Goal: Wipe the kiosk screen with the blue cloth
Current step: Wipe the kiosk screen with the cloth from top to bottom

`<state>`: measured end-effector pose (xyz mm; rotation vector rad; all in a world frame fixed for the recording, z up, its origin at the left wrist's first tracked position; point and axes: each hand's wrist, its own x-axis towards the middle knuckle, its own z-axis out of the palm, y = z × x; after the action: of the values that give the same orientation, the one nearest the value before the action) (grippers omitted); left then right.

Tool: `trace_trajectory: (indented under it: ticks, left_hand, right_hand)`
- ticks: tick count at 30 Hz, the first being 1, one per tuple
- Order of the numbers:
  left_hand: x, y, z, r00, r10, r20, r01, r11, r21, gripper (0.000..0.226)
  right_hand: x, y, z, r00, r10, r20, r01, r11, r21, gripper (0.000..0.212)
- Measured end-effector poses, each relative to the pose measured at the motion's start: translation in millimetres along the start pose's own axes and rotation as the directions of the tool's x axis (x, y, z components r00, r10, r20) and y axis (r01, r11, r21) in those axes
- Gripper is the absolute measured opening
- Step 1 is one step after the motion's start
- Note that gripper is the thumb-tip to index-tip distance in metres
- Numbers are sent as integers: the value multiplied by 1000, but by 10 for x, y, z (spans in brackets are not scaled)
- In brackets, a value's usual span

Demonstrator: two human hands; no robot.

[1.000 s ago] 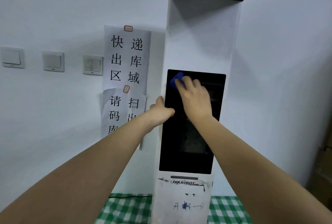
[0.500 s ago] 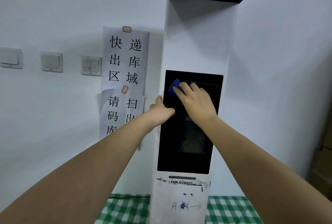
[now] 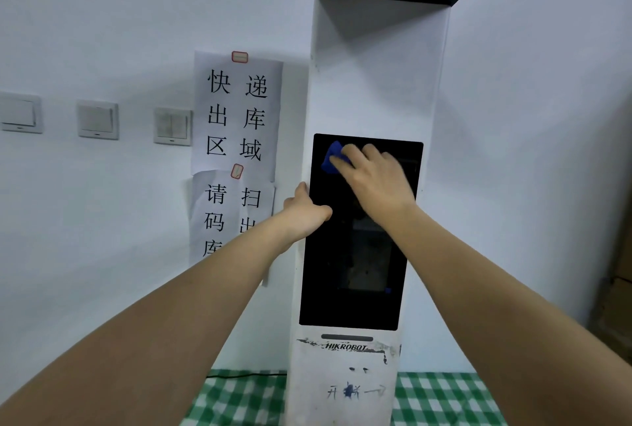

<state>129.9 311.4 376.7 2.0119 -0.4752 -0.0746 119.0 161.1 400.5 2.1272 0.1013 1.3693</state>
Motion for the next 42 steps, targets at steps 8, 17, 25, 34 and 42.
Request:
trace_trajectory:
  ticks: [8, 17, 25, 34, 42]
  left_hand:
    - [-13, 15, -18, 1000, 15, -17, -15, 1000, 0, 74]
    - [1, -2, -68, 1000, 14, -21, -13, 1000, 18, 68]
    - [7, 23, -56, 1000, 8, -22, -8, 1000, 9, 71]
    - [2, 38, -34, 1000, 16, -4, -16, 1000, 16, 74]
    - [14, 28, -30, 1000, 24, 1, -25, 999, 22, 68]
  right_hand:
    - [116, -352, -34, 993, 77, 92, -83, 994, 72, 48]
    - [311, -322, -146, 962, 243, 122, -254, 963, 84, 47]
    - [317, -283, -94, 953, 285, 107, -294, 952, 88, 48]
    - [252, -224, -90, 961, 254, 112, -261, 964, 49, 52]
    - [272, -189, -152, 986, -73, 152, 68, 997, 37, 46]
